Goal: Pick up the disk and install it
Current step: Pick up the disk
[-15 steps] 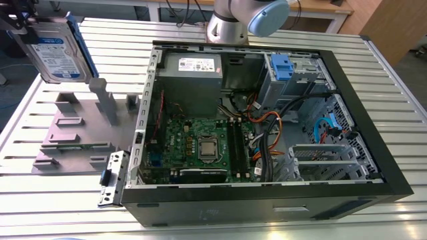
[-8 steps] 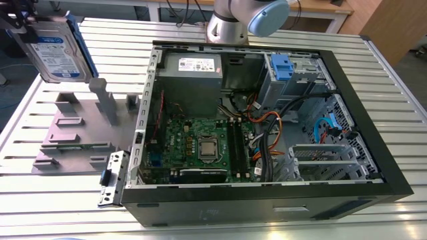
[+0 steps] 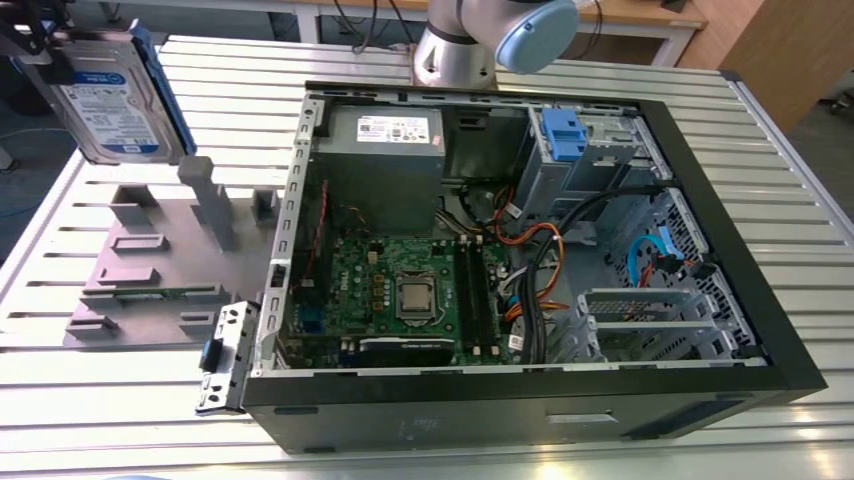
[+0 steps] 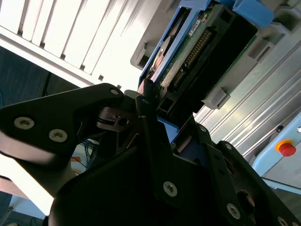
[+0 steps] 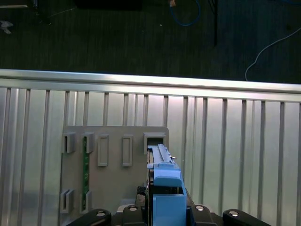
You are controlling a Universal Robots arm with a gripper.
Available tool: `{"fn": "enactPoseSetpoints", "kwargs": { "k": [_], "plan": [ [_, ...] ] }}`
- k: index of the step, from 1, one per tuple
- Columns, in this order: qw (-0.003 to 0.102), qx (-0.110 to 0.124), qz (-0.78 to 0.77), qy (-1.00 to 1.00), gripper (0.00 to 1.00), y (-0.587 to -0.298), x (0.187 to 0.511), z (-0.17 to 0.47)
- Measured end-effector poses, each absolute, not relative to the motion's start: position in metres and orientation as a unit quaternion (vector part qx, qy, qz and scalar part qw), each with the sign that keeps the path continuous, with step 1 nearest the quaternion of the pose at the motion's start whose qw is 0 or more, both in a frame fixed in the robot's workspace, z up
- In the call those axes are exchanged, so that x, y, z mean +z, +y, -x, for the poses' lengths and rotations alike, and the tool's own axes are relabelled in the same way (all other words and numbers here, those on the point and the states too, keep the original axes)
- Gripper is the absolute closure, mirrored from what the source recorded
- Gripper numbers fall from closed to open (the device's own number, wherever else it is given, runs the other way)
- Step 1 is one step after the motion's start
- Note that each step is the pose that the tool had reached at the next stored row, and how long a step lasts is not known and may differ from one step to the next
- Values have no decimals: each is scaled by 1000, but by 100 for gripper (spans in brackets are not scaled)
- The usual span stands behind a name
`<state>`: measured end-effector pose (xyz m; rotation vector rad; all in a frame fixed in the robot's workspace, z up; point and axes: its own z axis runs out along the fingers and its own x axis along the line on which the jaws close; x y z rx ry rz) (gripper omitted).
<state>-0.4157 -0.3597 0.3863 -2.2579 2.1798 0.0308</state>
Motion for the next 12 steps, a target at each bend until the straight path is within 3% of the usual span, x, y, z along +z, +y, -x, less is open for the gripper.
{"fn": "enactPoseSetpoints", "kwargs": {
  "k": [12],
  "plan": [
    [1, 10, 719, 695, 64, -360, 389, 416]
  ]
}}
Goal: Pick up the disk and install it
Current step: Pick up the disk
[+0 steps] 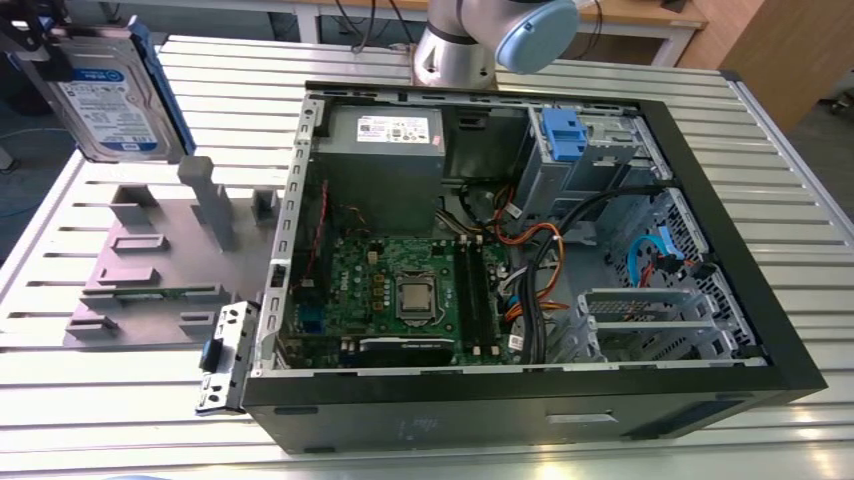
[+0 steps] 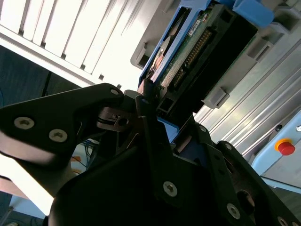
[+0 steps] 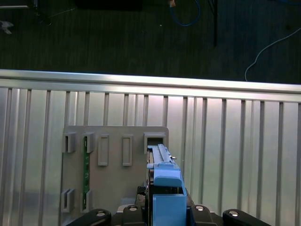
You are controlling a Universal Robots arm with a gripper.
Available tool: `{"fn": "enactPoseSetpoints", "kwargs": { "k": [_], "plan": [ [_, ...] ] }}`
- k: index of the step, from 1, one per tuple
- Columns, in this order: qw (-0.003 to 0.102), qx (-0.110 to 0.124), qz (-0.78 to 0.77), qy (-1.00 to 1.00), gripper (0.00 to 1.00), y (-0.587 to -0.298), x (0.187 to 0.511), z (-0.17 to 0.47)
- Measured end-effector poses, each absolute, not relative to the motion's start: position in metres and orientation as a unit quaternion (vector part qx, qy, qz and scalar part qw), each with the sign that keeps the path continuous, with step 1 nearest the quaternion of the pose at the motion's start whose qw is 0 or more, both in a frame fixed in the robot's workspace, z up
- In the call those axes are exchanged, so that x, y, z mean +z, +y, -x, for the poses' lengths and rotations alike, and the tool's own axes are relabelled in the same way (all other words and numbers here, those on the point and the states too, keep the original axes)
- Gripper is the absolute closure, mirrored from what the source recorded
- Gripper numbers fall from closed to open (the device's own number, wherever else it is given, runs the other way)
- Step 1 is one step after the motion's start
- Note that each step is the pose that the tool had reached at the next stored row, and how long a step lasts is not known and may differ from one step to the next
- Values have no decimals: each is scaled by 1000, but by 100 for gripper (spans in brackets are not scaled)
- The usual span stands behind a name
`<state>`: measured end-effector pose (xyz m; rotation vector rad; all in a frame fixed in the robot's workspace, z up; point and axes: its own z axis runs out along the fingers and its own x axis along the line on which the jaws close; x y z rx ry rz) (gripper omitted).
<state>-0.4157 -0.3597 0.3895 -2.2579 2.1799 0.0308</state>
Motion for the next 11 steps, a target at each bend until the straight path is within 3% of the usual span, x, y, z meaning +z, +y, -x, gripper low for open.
{"fn": "enactPoseSetpoints", "kwargs": {
  "k": [11],
  "plan": [
    [2, 10, 719, 695, 64, -360, 392, 416]
  ]
}}
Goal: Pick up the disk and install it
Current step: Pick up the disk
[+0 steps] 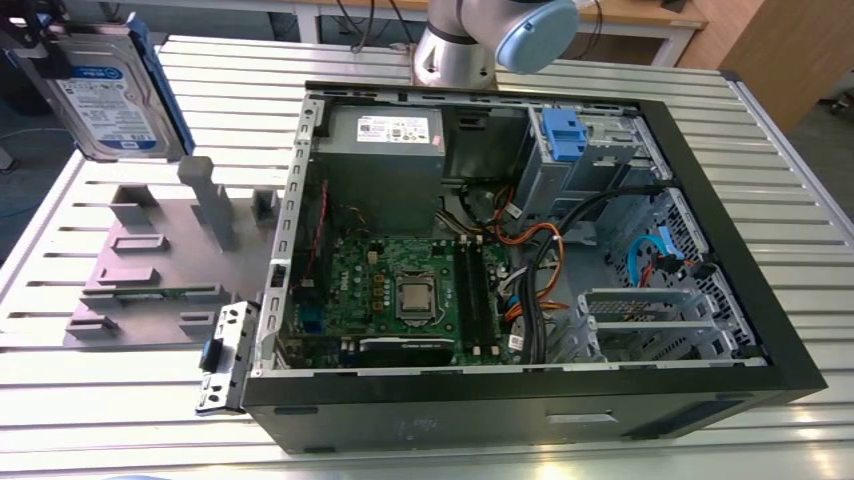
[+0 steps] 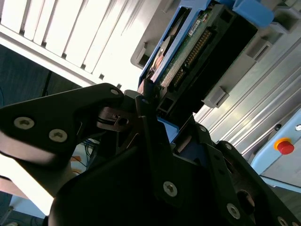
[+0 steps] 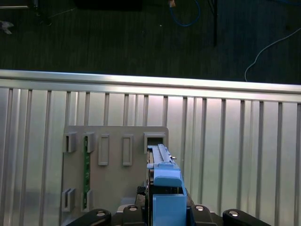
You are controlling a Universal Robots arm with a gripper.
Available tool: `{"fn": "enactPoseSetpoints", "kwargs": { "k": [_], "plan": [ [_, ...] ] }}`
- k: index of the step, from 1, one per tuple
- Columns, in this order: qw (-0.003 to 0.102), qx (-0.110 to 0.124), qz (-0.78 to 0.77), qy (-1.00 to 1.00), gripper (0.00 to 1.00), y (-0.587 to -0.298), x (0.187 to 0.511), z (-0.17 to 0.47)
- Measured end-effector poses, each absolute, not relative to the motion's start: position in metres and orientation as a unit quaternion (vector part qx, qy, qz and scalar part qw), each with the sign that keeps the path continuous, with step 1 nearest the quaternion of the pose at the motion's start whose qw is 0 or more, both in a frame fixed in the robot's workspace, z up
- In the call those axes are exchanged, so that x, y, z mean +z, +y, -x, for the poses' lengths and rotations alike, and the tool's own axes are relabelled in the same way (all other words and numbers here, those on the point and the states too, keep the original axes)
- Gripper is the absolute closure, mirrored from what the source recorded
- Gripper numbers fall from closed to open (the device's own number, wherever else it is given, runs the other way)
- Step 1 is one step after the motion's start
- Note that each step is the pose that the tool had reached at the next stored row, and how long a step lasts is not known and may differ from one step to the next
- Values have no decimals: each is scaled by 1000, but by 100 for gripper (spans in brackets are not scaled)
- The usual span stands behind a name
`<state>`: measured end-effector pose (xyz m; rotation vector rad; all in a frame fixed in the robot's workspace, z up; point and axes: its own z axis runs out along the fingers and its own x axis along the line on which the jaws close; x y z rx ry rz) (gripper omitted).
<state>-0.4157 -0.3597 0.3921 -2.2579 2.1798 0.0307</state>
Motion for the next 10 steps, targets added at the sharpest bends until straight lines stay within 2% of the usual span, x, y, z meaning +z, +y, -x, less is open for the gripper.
{"fn": "enactPoseSetpoints", "kwargs": {
  "k": [10],
  "plan": [
    [2, 10, 719, 695, 64, -360, 394, 416]
  ]
}}
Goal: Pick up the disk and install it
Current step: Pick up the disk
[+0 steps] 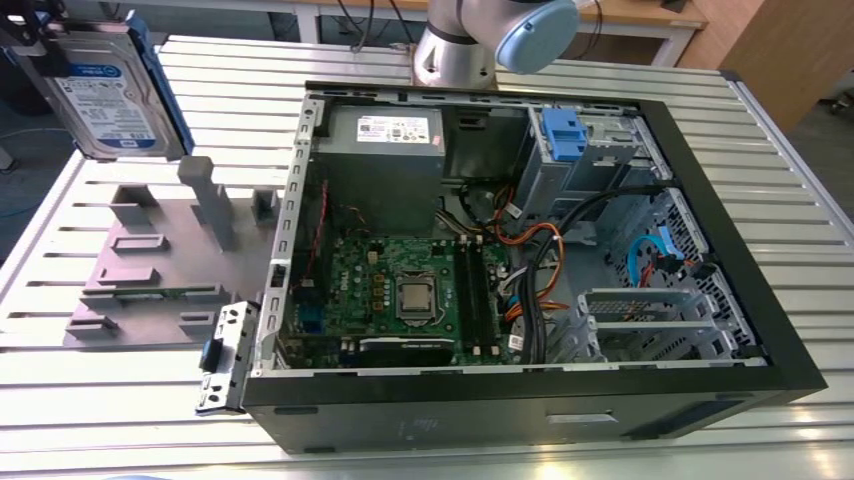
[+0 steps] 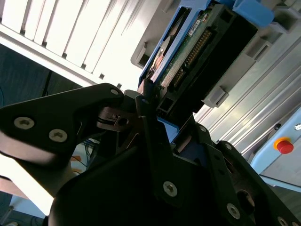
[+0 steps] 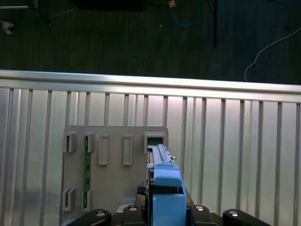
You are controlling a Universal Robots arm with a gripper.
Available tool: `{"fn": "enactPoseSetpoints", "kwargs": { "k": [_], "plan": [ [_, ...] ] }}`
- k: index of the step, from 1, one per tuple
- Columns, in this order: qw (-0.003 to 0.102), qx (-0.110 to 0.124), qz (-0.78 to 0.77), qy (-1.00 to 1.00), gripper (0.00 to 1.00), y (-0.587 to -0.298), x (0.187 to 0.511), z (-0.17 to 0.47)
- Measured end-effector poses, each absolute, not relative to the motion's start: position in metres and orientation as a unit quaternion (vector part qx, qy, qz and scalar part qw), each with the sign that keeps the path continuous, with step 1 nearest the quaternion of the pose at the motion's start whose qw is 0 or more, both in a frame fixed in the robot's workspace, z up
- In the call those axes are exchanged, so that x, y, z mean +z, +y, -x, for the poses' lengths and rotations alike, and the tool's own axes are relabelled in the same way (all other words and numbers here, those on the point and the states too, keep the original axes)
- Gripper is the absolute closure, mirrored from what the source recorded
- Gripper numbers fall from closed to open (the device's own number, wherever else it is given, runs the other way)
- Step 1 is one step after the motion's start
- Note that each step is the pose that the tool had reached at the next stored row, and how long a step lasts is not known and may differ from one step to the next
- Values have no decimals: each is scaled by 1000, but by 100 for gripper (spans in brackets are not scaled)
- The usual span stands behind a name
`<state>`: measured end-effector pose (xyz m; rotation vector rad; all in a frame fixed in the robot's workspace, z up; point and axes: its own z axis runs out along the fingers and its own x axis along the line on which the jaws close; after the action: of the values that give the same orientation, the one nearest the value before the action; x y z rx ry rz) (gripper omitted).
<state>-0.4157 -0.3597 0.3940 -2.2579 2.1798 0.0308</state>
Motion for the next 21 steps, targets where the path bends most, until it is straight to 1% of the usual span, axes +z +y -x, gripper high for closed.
{"fn": "enactPoseSetpoints", "kwargs": {
  "k": [21],
  "plan": [
    [1, 10, 719, 695, 64, -360, 399, 416]
  ]
}}
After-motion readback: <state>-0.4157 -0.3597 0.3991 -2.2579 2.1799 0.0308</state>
